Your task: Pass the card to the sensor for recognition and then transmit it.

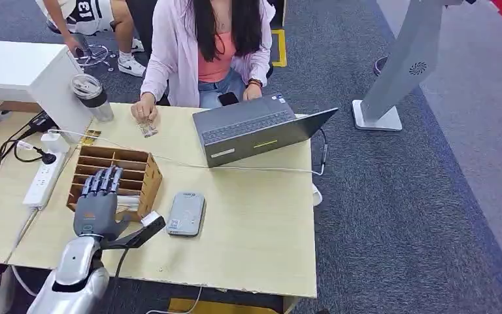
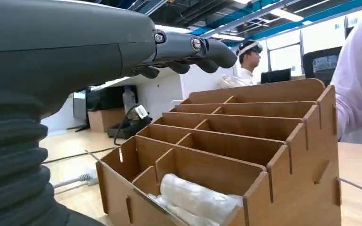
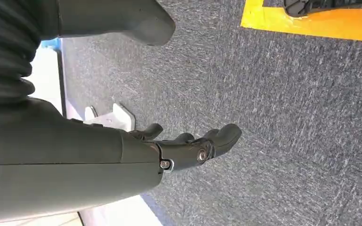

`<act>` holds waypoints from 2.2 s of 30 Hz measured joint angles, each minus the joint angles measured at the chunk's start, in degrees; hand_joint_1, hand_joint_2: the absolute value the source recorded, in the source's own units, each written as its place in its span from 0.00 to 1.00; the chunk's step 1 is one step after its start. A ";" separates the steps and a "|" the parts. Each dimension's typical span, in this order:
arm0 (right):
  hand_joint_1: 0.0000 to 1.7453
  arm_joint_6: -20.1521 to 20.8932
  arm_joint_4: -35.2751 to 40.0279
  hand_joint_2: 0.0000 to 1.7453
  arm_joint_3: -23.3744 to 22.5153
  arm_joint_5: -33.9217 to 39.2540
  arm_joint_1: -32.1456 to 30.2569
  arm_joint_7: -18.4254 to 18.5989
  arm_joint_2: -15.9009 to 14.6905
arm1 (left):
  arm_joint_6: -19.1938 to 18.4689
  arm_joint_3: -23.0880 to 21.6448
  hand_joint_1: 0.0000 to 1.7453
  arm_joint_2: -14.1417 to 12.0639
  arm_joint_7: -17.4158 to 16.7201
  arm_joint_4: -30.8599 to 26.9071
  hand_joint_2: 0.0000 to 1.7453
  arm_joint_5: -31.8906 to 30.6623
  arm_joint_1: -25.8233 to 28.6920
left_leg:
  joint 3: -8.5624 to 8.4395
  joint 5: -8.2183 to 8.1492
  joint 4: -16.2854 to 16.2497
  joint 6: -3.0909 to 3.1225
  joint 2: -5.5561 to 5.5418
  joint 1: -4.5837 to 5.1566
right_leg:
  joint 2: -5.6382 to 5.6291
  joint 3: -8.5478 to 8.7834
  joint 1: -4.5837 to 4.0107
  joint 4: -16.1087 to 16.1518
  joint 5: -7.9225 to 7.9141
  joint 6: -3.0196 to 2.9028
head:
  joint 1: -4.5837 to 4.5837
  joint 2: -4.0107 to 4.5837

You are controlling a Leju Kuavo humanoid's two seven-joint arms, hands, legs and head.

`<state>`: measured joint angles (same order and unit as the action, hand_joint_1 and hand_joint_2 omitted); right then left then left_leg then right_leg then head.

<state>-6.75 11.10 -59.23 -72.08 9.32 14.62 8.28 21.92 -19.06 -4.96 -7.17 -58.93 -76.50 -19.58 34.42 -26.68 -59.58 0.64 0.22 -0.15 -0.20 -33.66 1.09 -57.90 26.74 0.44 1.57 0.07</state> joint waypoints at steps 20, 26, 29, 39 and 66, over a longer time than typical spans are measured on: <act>0.00 0.20 0.00 1.00 -0.22 -0.35 -0.01 -0.39 0.00 | -0.15 1.60 0.00 -0.44 0.22 0.00 1.00 0.59 -0.03 | 0.00 0.00 0.00 0.00 0.00 0.00 | 0.00 0.00 0.00 0.00 0.00 0.00 | 0.00 0.00; 0.00 0.17 0.00 1.00 -0.31 -0.48 -0.01 -0.42 -0.02 | -0.18 1.77 0.00 -0.44 0.33 -0.07 1.00 1.27 -0.04 | 0.00 0.00 0.00 0.00 0.00 0.00 | 0.00 0.00 0.00 0.00 0.00 0.00 | 0.00 0.00; 0.00 0.17 0.00 1.00 -0.33 -0.50 -0.01 -0.42 -0.02 | -0.37 2.01 0.00 -0.44 0.35 -0.07 1.00 1.53 -0.17 | 0.00 0.00 0.00 0.00 0.00 0.00 | 0.00 0.00 0.00 0.00 0.00 0.00 | 0.00 0.00; 0.00 0.15 0.00 1.00 -0.42 -0.65 0.00 -0.44 -0.02 | -0.44 2.06 0.00 -0.42 1.18 -0.07 1.00 1.79 -0.26 | 0.00 0.00 0.00 0.00 0.00 0.00 | 0.00 0.00 0.00 0.00 0.00 0.00 | 0.00 0.00; 0.00 0.13 0.00 1.00 -1.36 -1.07 0.01 -0.52 -0.02 | -0.48 2.62 1.00 -0.48 0.81 -0.55 1.00 1.71 -0.25 | 0.00 0.00 0.00 0.00 0.00 0.00 | 0.00 0.00 0.00 0.00 0.00 0.00 | 0.00 0.00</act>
<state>-6.62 11.10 -60.59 -73.16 9.33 14.10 8.26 21.44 -16.44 -5.44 -6.36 -59.47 -74.79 -19.83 34.42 -26.67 -59.58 0.64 0.22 -0.15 -0.20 -33.66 1.09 -57.90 26.74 0.44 1.57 0.07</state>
